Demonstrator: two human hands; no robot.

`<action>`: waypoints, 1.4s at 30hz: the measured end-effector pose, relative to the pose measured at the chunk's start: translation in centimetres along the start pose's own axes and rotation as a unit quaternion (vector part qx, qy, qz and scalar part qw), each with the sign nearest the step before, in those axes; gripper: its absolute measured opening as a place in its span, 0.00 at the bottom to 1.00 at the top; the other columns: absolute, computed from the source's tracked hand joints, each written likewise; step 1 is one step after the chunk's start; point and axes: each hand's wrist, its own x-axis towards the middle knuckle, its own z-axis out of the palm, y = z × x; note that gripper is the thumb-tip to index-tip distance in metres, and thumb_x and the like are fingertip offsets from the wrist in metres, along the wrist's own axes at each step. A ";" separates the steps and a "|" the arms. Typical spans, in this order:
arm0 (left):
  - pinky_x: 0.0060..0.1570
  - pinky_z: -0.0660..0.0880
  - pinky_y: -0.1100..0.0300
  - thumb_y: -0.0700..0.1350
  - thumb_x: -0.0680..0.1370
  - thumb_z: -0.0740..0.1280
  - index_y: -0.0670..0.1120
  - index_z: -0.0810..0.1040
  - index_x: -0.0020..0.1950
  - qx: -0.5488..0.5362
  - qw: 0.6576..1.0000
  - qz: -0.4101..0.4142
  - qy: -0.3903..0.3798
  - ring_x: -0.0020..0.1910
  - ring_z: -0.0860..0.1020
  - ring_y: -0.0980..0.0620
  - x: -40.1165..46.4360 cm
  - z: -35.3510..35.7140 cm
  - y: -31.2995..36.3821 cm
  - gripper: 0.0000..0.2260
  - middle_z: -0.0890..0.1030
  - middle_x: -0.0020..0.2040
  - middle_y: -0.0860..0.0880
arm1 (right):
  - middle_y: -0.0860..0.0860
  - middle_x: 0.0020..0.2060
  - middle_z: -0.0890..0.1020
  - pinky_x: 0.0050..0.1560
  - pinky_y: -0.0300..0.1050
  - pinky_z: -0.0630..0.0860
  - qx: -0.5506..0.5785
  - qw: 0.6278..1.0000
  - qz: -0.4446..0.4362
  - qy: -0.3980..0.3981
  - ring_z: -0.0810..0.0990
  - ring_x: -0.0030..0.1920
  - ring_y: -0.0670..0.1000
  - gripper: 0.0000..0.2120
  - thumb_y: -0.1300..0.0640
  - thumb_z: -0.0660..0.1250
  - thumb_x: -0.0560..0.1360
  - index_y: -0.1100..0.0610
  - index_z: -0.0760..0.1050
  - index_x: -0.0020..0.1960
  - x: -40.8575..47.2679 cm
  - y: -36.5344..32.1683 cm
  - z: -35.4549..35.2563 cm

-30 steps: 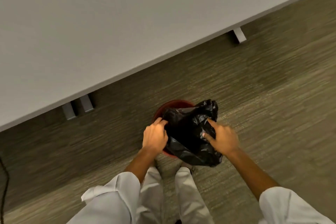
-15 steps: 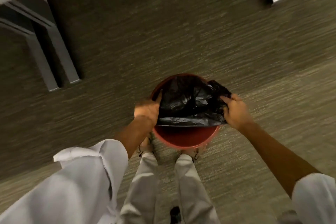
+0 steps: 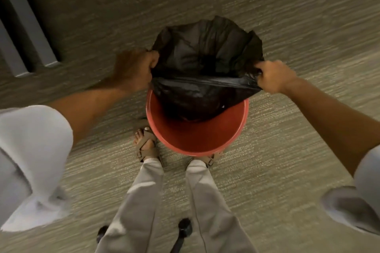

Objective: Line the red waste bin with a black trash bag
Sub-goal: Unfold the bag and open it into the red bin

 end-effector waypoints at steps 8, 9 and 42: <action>0.62 0.73 0.48 0.39 0.75 0.67 0.48 0.68 0.74 -0.049 0.974 -0.157 -0.155 0.65 0.74 0.36 1.8 2.6 -2.5 0.27 0.75 0.69 0.37 | 0.56 0.55 0.83 0.53 0.45 0.72 0.067 0.990 0.011 -0.126 0.78 0.50 0.55 0.21 0.61 0.71 0.70 0.51 0.78 0.63 1.3 1.9 1.7; 0.65 0.71 0.49 0.38 0.75 0.67 0.48 0.65 0.76 -0.059 0.969 -0.163 -0.177 0.68 0.72 0.36 2.1 2.9 -2.5 0.30 0.72 0.72 0.37 | 0.54 0.54 0.83 0.55 0.45 0.73 0.070 0.988 0.011 -0.137 0.79 0.51 0.54 0.21 0.61 0.72 0.70 0.49 0.78 0.62 1.4 2.2 2.2; 0.37 0.83 0.53 0.35 0.81 0.52 0.40 0.78 0.57 -0.713 0.479 -0.507 -0.071 0.46 0.84 0.47 -10.5 14.3 -3.7 0.15 0.84 0.51 0.42 | 0.47 0.37 0.85 0.38 0.34 0.73 0.373 0.902 0.201 -0.082 0.82 0.41 0.50 0.12 0.63 0.77 0.67 0.55 0.83 0.49 -10.7 -2.1 20.1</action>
